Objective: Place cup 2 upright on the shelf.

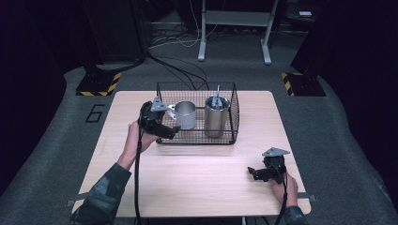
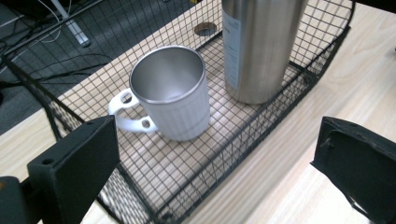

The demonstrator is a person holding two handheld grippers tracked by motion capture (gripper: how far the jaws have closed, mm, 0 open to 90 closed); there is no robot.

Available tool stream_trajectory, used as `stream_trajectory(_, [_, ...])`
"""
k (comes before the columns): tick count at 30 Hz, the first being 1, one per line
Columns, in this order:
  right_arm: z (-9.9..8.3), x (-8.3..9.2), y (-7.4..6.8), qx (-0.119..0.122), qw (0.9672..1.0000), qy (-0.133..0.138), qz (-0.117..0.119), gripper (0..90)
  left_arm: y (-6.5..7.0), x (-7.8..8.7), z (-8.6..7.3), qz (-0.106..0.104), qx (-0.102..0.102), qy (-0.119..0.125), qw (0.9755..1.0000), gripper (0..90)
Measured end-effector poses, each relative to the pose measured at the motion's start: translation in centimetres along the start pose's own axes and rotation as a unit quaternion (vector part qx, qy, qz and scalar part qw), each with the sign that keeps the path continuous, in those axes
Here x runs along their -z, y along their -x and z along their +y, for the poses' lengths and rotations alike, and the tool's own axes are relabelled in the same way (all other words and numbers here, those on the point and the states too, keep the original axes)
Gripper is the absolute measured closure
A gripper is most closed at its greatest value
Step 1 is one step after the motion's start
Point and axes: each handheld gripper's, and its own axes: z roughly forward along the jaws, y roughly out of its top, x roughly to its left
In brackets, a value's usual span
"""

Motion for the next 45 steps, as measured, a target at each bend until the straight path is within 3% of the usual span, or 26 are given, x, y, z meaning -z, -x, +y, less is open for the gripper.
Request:
stream_trajectory(10, [0.0,0.0,0.0,0.0,1.0,0.0,0.0,0.0,0.3,2.1,-3.6,0.007,0.016,0.014,0.9997,0.2])
stream_trajectory(14, [0.0,0.0,0.0,0.0,1.0,0.0,0.0,0.0,0.5,2.7,-5.5,0.023,0.018,0.019,0.9994,0.2])
stream_trajectory(24, [0.0,0.0,0.0,-0.002,1.0,-0.001,0.0,0.0,-0.1,3.3,-10.4,0.042,0.047,-0.013,0.9979,0.2])
stream_trajectory(34, [0.0,0.0,0.0,0.001,1.0,0.002,-0.003,0.0,-1.2,3.2,-15.7,0.051,0.087,-0.038,0.9942,0.2])
stream_trajectory(38, [0.0,0.0,0.0,0.002,1.0,0.003,-0.003,0.0,-1.6,3.2,-17.8,0.059,0.108,-0.042,0.9915,0.2])
stream_trajectory(45, [0.0,-0.1,-0.1,0.002,1.0,0.003,-0.002,0.0,-2.5,2.7,-20.6,0.047,0.121,-0.06,0.9897,0.2])
